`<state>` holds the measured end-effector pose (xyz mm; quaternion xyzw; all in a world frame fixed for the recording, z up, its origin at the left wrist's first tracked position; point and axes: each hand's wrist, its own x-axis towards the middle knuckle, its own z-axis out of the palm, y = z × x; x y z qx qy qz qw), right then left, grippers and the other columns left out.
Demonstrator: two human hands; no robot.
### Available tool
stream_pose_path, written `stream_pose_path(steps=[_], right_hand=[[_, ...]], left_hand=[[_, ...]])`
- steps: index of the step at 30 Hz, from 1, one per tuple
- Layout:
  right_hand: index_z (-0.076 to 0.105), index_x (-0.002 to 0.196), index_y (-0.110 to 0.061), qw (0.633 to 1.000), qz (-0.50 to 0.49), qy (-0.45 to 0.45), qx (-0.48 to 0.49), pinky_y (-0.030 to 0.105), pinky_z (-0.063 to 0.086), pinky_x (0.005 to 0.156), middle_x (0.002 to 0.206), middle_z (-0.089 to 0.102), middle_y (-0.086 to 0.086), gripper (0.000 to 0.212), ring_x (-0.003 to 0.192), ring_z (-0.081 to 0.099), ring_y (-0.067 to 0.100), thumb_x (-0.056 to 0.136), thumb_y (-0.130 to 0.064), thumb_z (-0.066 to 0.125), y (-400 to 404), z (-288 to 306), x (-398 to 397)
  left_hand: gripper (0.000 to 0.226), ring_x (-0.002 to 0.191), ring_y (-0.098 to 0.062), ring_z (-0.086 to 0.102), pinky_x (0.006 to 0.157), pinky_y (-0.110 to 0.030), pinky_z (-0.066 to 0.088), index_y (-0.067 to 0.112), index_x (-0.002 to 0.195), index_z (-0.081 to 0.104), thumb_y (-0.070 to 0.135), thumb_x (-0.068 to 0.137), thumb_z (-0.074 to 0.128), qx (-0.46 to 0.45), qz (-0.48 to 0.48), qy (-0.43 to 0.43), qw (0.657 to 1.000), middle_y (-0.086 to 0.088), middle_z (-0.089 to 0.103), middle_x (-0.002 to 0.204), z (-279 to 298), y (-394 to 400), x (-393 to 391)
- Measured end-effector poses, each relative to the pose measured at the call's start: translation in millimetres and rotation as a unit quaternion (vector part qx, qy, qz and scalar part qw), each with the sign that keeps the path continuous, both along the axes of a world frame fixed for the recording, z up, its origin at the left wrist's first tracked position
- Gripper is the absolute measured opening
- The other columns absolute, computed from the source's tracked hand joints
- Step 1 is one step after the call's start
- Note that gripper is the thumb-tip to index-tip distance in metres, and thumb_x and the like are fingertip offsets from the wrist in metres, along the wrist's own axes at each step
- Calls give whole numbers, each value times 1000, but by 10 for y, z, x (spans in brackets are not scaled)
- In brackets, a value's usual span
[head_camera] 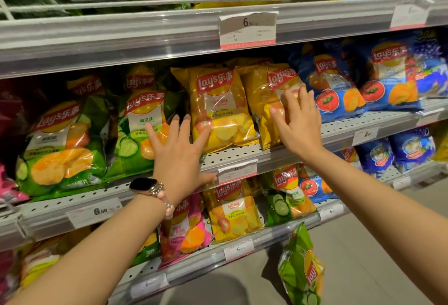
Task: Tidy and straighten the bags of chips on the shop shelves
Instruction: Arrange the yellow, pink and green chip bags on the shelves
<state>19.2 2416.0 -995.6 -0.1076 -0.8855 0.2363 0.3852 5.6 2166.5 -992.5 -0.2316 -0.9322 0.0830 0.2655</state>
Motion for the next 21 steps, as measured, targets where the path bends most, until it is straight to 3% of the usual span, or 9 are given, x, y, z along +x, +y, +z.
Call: stream_pose_path(steps=[2,5,8,10,12,14,16,18,21], right_hand=[[36,145,-17,998,23,63,0,48,15,114,158,17,10,55,146,11,27,97,-39,47,-53,-88,120],[50,130,-6,986,91,137,27,43,34,104,139,42,16,45,131,38,27,92,-29,51,-121,-323,347],[60,112,0,975,166,127,73,35,44,90,116,55,17,35,110,50,22,89,-25,49,-157,-650,545],[64,102,1,966,215,90,113,31,47,78,102,60,15,29,96,54,20,89,-20,49,-150,-882,629],[65,103,-2,961,236,26,145,29,49,72,98,62,11,26,90,58,19,88,-18,50,-122,-1095,650],[63,114,-4,968,202,-50,143,33,51,76,108,61,10,29,98,60,24,87,-14,56,-73,-1279,599],[55,126,-7,979,129,-117,106,38,46,90,125,53,12,44,114,52,29,84,-12,63,-15,-1416,501],[49,131,-7,983,51,-161,74,40,40,99,138,43,17,55,125,42,33,81,-15,68,31,-1487,412],[46,132,-7,979,-20,-191,73,47,39,101,143,34,22,66,130,36,40,75,-25,75,76,-1575,308]], left_hand=[[105,146,-36,13,106,-70,-3,29,151,22,65,66,72,32,-48,31,998,-19,15,158,-110,-27,125],[85,134,-44,36,104,-69,9,12,137,49,36,63,85,84,-167,124,975,-28,42,142,-421,-112,295],[66,114,-36,45,104,-59,29,12,116,50,25,61,84,67,-264,145,951,-23,60,115,-847,-192,450],[62,101,-30,46,91,-48,40,14,104,47,23,56,86,44,-286,108,951,-17,63,100,-1128,-246,488],[70,101,-30,46,84,-47,49,16,104,47,28,49,89,22,-258,52,965,-15,65,99,-1380,-293,440],[92,119,-35,45,90,-57,46,21,121,50,48,43,90,-21,-145,-41,988,-18,60,120,-1562,-298,342],[116,142,-36,19,106,-66,22,33,149,21,67,54,78,-59,1,-149,987,-18,24,153,-1703,-313,223],[125,146,-34,-4,110,-65,5,38,148,-14,72,62,69,-50,78,-221,971,-10,-6,159,-1898,-356,114],[127,146,-34,-5,111,-64,8,40,146,-21,67,64,73,-21,110,-254,961,-8,-6,159,-2087,-395,36]])
